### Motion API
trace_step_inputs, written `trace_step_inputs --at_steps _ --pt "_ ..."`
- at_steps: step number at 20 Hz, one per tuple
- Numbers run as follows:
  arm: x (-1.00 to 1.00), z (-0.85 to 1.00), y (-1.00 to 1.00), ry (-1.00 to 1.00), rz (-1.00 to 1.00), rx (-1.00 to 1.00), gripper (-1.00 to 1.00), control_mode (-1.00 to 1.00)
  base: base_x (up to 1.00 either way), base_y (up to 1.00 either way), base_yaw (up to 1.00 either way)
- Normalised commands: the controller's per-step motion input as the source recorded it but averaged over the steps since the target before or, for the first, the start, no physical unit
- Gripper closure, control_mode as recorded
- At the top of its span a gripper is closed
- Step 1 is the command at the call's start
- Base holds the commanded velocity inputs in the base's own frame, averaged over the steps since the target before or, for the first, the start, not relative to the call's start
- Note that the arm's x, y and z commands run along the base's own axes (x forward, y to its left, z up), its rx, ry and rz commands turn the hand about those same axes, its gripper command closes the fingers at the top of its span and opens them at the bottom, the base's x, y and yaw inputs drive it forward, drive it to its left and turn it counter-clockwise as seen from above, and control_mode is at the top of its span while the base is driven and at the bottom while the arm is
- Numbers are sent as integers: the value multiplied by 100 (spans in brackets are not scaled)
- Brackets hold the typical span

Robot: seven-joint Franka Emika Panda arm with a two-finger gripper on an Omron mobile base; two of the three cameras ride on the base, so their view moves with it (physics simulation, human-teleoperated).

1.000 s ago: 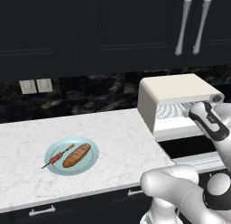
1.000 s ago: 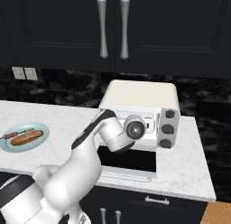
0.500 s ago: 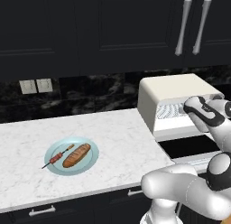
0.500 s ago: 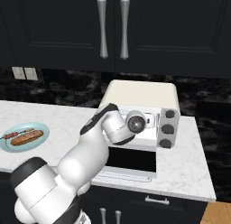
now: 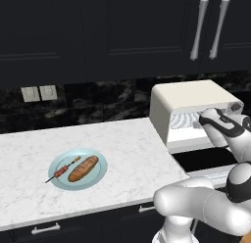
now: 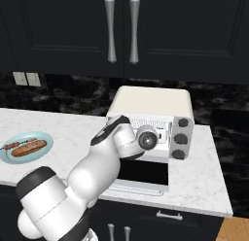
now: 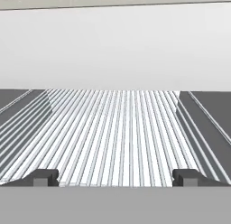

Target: Pick up the kebab skewer and baguette bread, and place them inside the toaster oven. Close the toaster oven door and start by setting the timer.

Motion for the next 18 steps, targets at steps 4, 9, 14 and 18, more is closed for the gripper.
trace_step_inputs --at_steps 4,9,14,18 --pt "17 -4 0 0 -2 0 -100 -100 0 0 0" --pt "16 -1 0 0 -1 0 -100 -100 0 0 0" --pt "10 0 0 0 0 0 -100 -100 0 0 0" --pt "7 -2 0 0 0 0 -100 -100 0 0 0"
